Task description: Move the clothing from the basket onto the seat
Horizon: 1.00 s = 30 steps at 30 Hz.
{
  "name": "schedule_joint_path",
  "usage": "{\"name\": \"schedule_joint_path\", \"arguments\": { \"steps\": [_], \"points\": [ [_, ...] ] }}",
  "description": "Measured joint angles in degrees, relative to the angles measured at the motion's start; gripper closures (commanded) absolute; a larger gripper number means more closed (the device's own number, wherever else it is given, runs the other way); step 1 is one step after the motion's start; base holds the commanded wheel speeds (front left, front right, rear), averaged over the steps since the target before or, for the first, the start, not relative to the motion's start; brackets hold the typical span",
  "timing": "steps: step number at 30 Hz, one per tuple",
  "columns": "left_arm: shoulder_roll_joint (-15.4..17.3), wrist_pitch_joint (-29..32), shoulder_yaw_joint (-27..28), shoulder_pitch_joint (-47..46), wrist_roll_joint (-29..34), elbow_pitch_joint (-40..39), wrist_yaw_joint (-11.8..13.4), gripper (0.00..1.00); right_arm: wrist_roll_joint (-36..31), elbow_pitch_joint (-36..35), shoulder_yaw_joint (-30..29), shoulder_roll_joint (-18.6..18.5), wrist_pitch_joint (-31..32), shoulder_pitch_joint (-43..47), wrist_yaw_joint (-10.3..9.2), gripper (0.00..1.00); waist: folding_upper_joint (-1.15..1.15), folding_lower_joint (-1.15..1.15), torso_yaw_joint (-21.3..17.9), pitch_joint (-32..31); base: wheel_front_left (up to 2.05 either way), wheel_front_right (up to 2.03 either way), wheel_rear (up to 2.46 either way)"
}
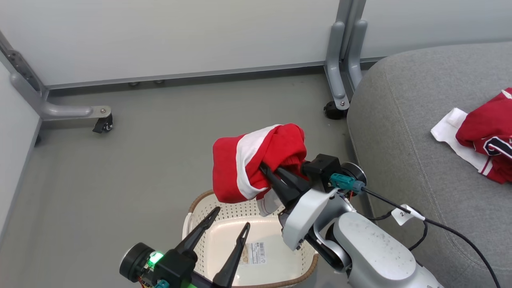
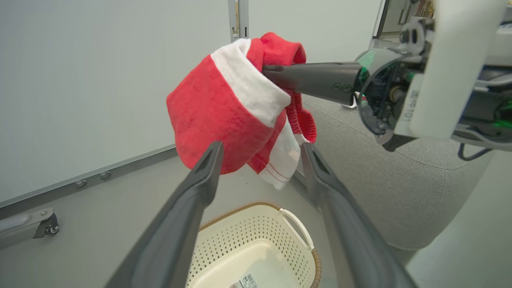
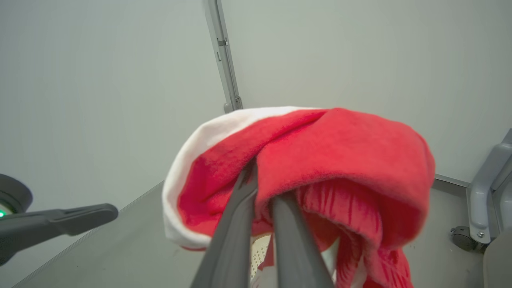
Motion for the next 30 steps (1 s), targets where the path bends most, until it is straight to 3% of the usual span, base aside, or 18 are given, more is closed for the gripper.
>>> {"name": "schedule_joint_path", "arguments": {
  "steps": [12, 30],
  "points": [
    [1.11, 0.12, -0.63, -3.97, 1.46, -0.27, 0.12, 0.0, -0.96, -0.38, -2.24, -0.38, -1.91, -1.82, 0.0, 1.0, 0.0, 0.0, -6.72, 3.76, 0.0, 0.0, 0.0],
    [5.1, 4.58, -2.76, -9.51, 3.0, -3.69, -0.49, 0.0, -0.64, 2.75, -9.84, 0.26, -7.95, -2.27, 0.0, 1.0, 0.0, 0.0, -25.21, 11.61, 0.0, 0.0, 0.0]
  ]
}}
